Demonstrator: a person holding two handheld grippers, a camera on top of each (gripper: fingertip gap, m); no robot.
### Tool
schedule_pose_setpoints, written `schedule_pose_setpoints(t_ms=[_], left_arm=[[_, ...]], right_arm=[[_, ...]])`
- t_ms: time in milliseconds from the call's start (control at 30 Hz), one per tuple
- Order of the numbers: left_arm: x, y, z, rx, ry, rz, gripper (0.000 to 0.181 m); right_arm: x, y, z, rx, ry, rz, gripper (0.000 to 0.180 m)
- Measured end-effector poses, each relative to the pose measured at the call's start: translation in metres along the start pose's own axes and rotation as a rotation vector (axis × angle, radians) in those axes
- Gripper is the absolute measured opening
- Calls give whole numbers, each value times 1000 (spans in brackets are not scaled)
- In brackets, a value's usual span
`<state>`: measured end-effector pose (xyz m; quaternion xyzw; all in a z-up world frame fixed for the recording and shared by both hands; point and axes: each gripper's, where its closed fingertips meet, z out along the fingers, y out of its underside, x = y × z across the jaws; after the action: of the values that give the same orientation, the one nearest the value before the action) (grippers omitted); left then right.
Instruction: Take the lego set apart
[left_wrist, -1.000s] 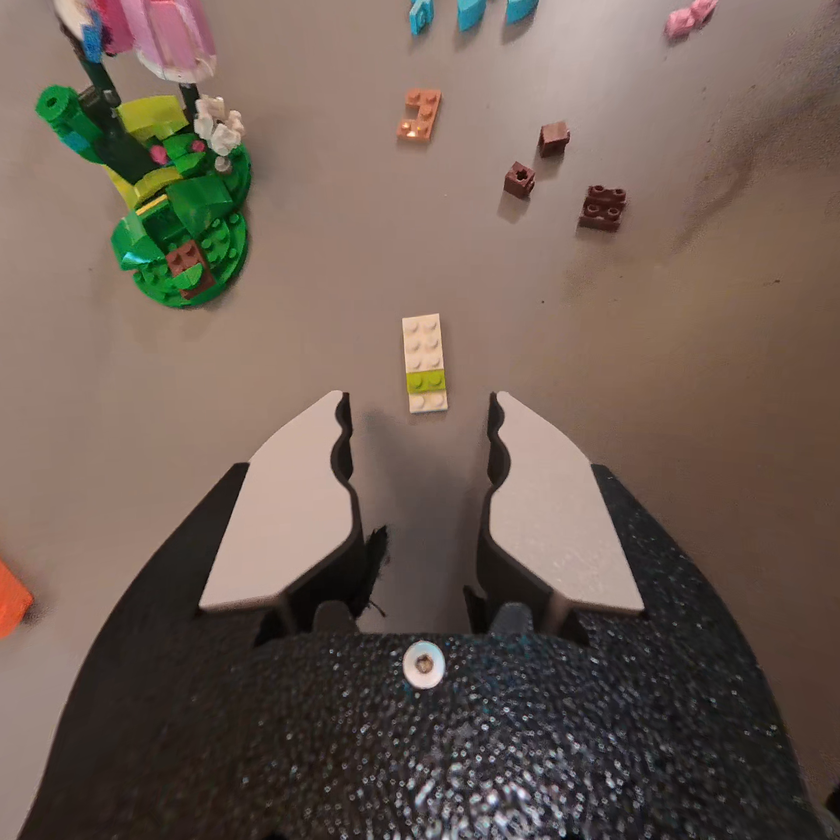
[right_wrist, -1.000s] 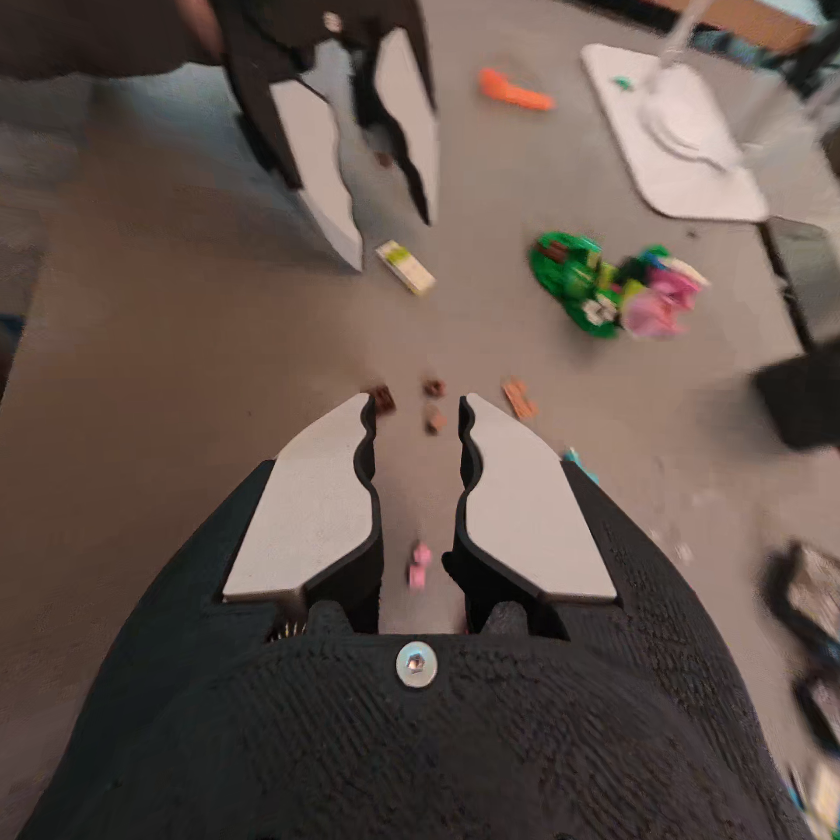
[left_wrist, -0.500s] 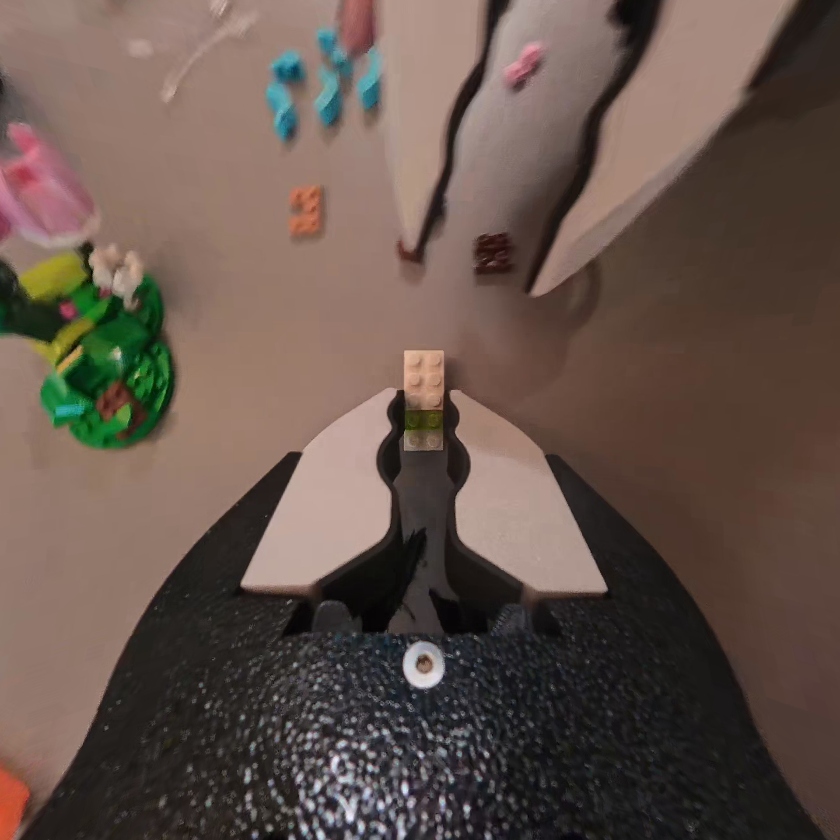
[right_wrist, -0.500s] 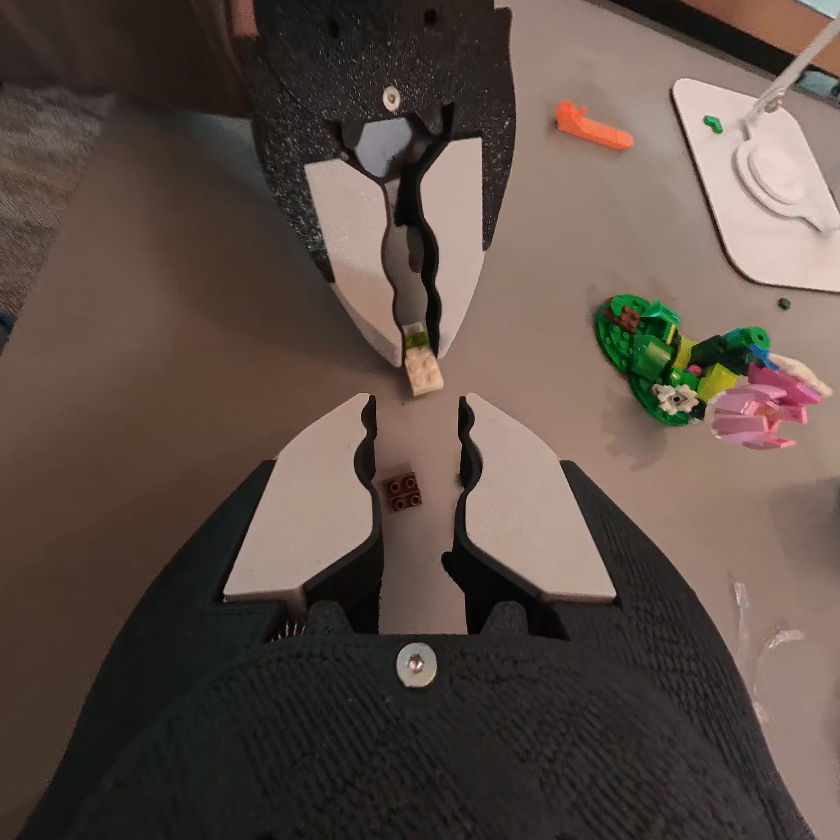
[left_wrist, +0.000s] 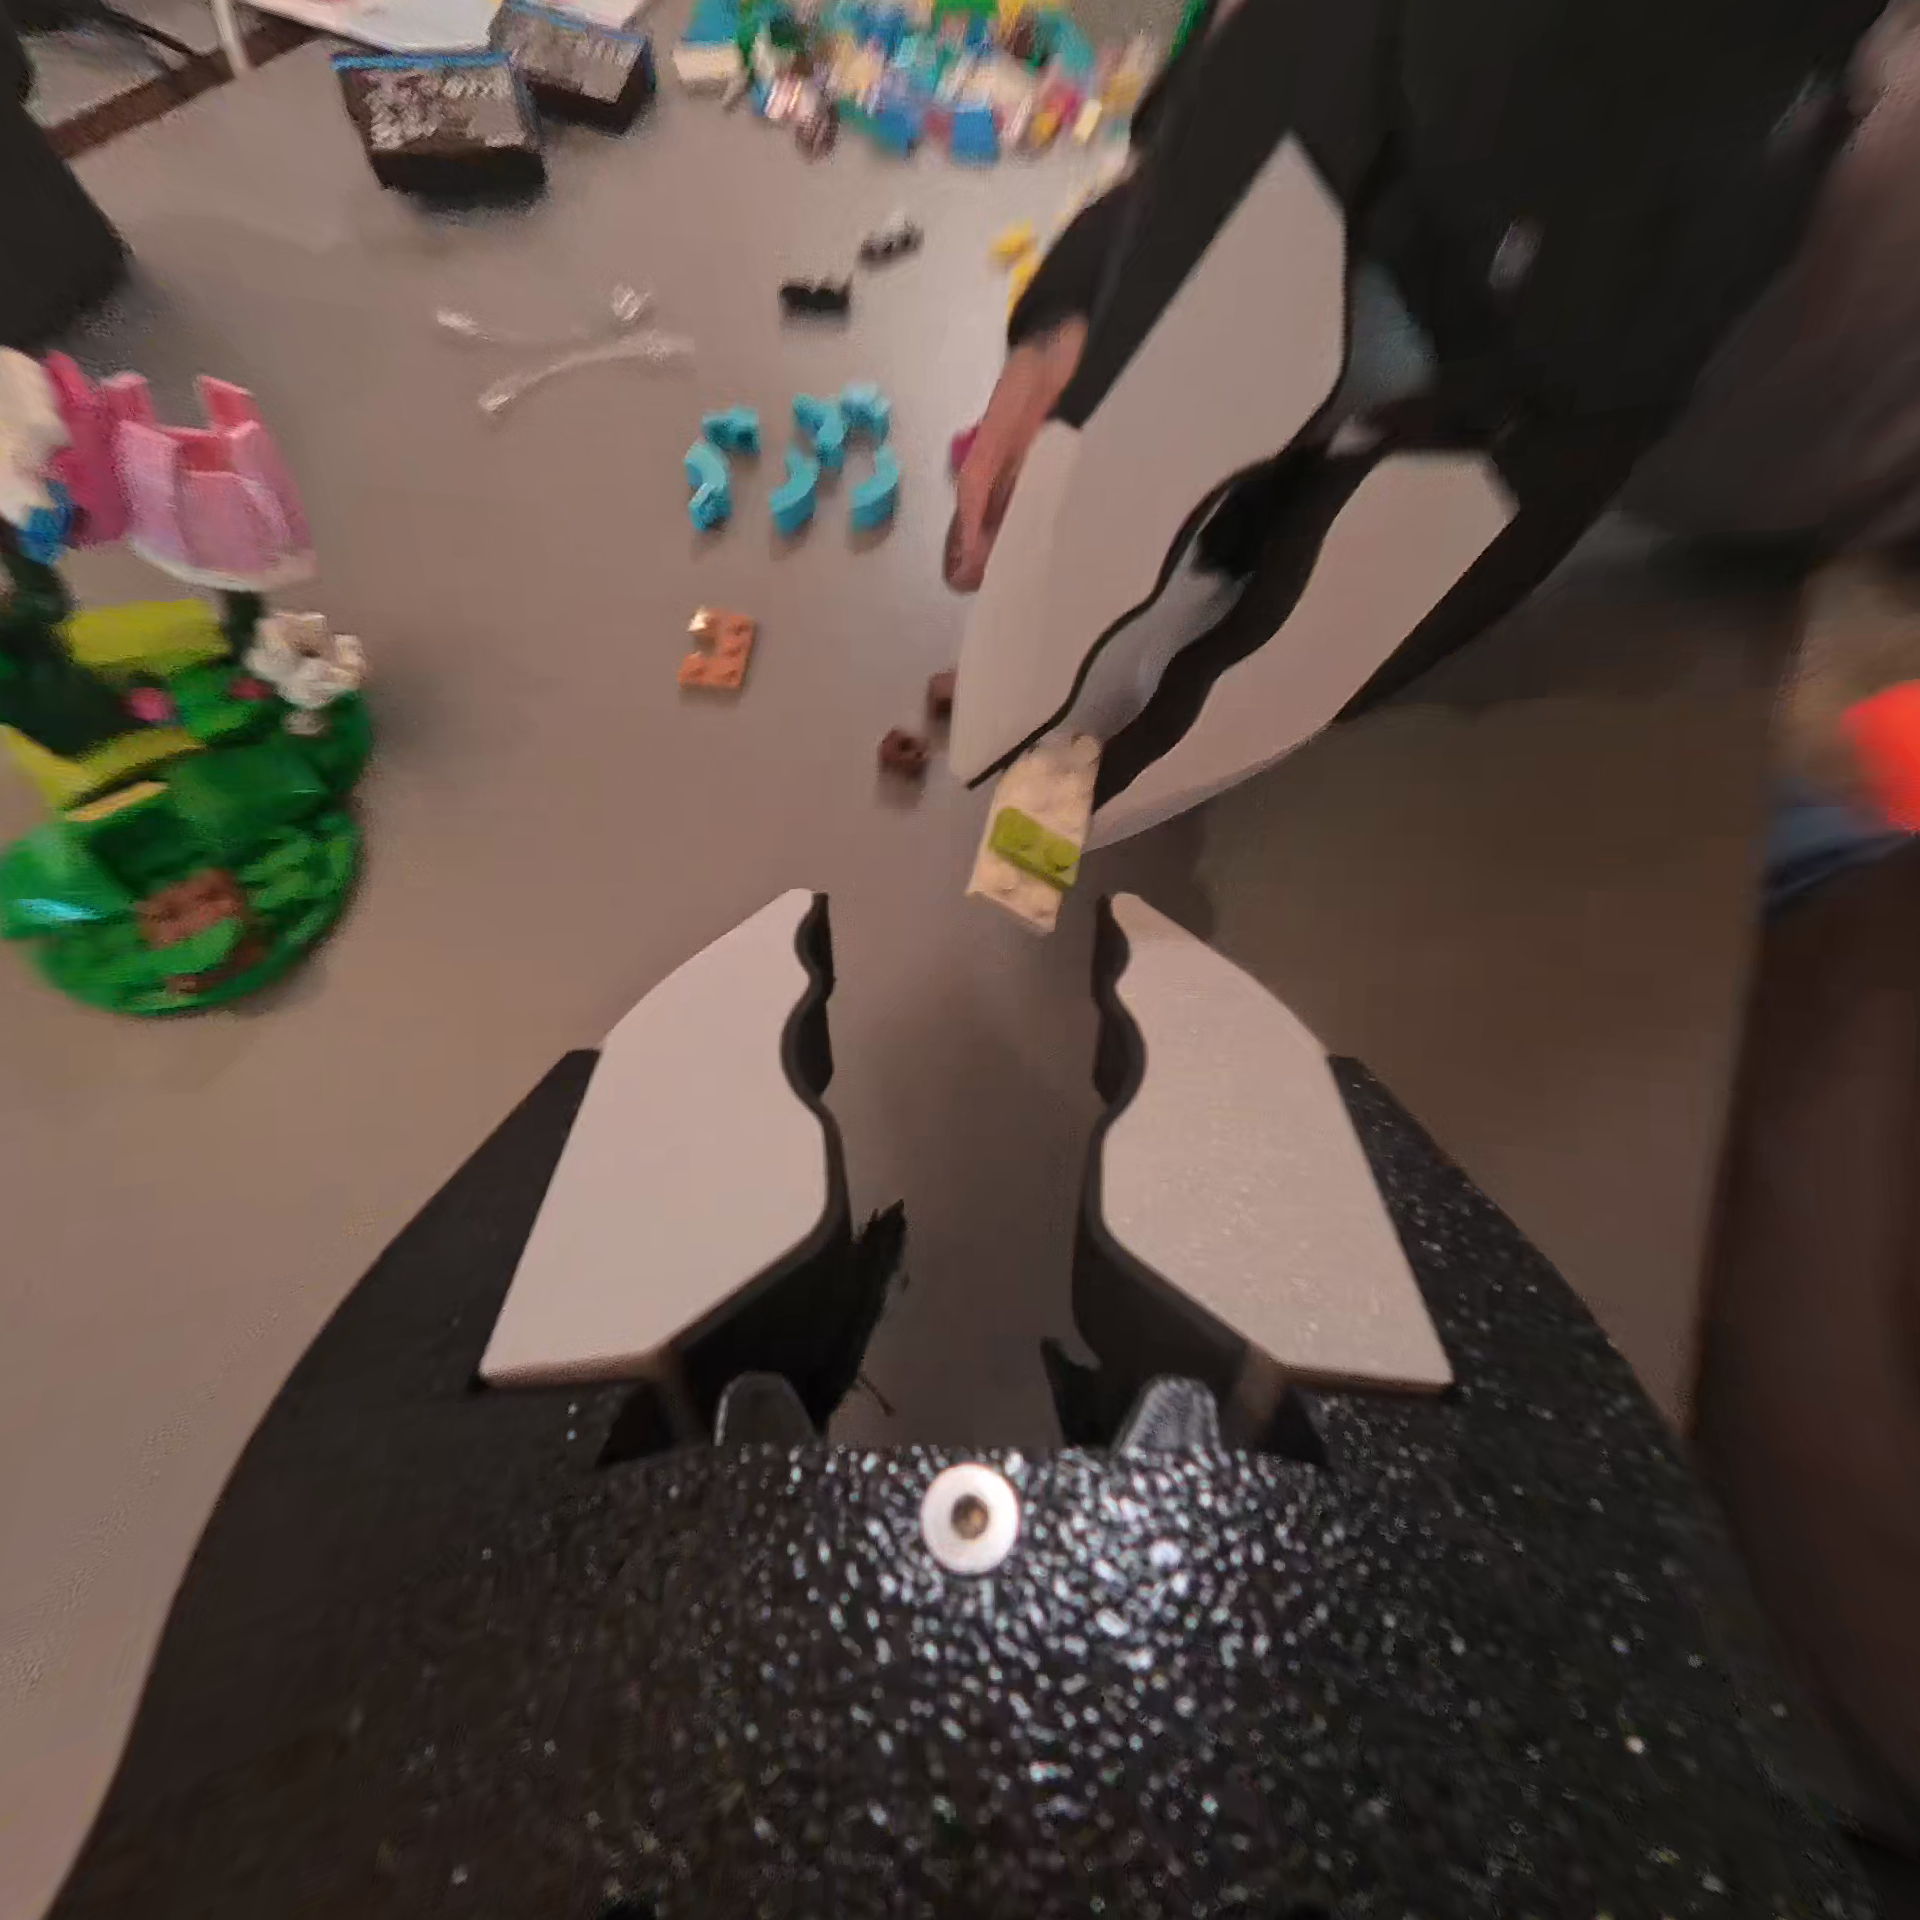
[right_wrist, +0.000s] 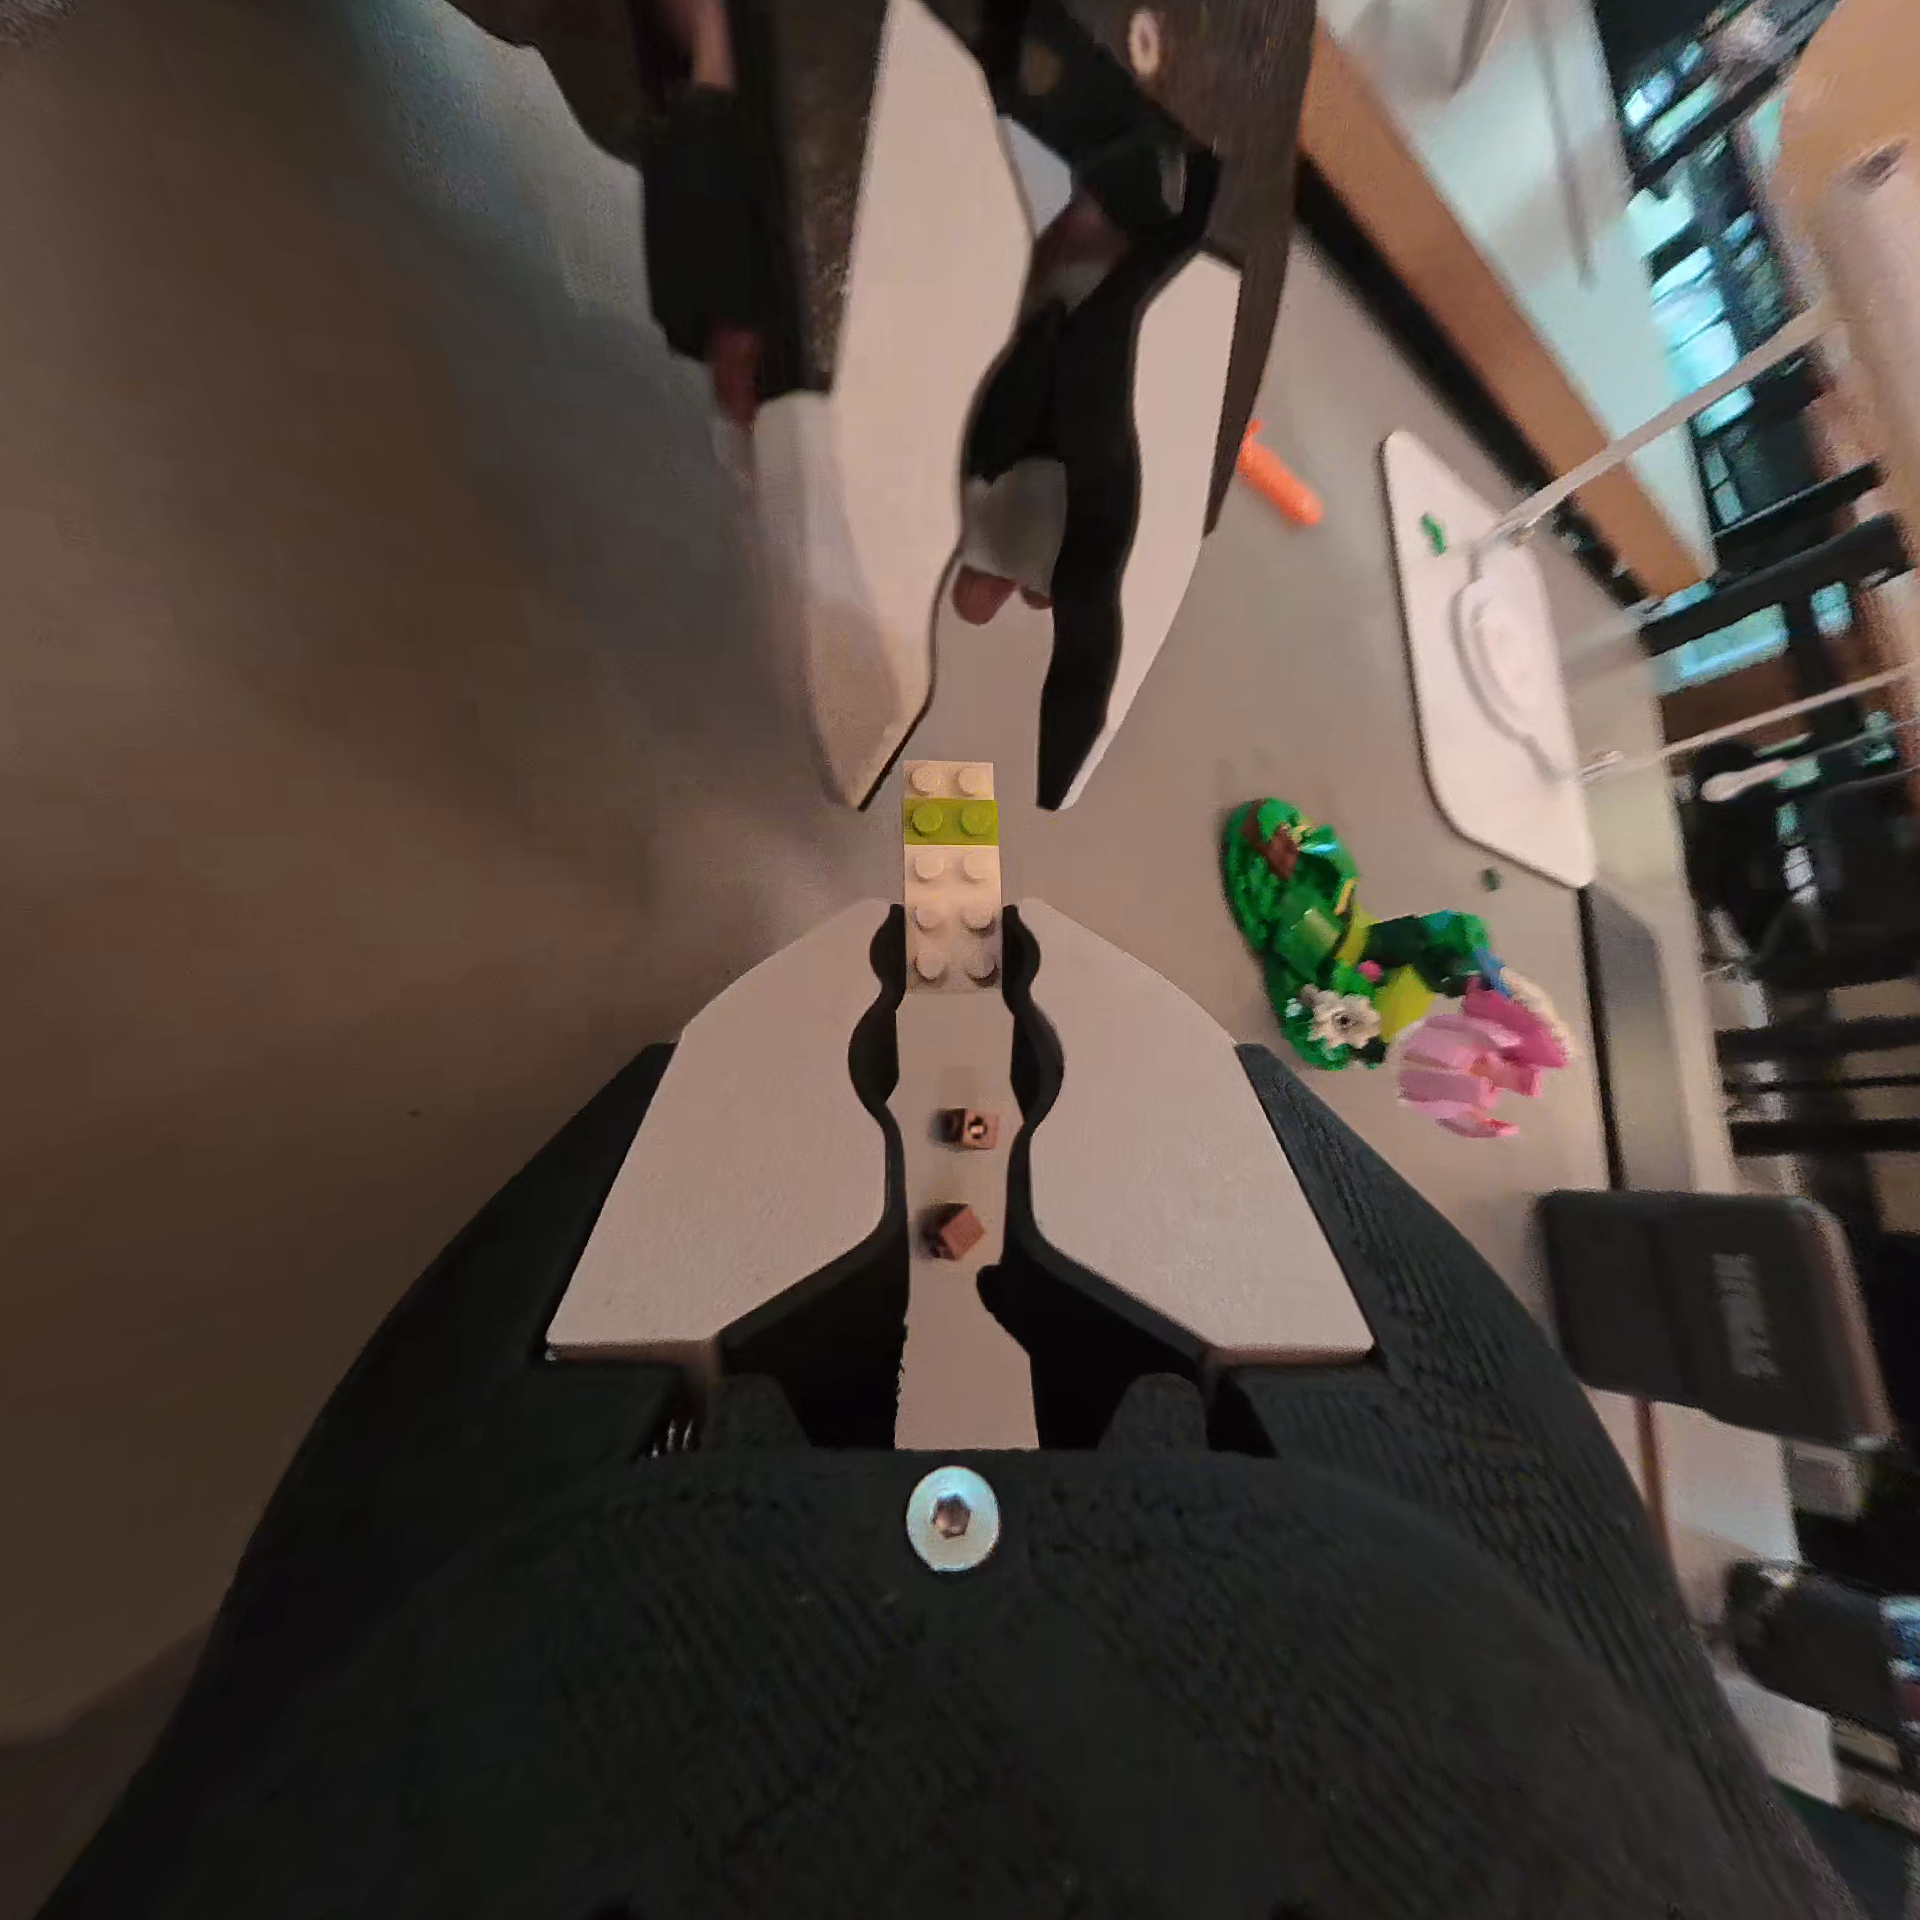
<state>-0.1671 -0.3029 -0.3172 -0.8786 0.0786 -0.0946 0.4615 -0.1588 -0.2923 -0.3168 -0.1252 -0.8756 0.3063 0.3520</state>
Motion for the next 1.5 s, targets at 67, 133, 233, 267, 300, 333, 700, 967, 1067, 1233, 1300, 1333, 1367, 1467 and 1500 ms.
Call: schedule_pose_setpoints(t_ms=[67,133,233,267,300,333,700,967,1067,1233,1300,1333,1367,1467,1500], left_arm=[[10,-12,-5,116,143,-148,31],[15,-14,-6,151,239,-246,31],[28,-15,-3,160,349,-298,12],[28,-15,-3,168,354,-304,11],[28,-17,-2,183,358,-322,9],[28,-19,-2,199,371,-352,8],[14,-4,-3,167,202,-160,6],[11,-10,-7,203,131,-121,7],[13,-15,-9,208,31,2,7],[26,-18,-4,192,54,37,7],[30,-20,2,185,72,44,7],[32,-22,6,182,82,45,7],[33,-23,9,178,90,46,7],[37,-29,19,164,97,52,7],[39,-31,21,161,103,54,7]], right_arm=[[1,-4,-4,28,33,-56,16],[0,-7,-7,46,56,-100,16],[-1,-10,-8,62,76,-144,16],[0,-9,-8,57,86,-162,16],[1,-9,-9,53,102,-177,16],[3,-8,-8,44,122,-183,16],[-7,-33,-23,178,-39,65,15],[19,17,-44,-32,111,24,15],[30,49,-82,-98,262,55,16],[38,142,-179,-239,376,482,15],[29,185,-200,-365,352,554,16],[25,201,-206,-418,344,552,16],[20,213,-208,-463,315,565,16],[11,235,-208,-554,239,600,16],[9,239,-207,-570,217,609,16]])
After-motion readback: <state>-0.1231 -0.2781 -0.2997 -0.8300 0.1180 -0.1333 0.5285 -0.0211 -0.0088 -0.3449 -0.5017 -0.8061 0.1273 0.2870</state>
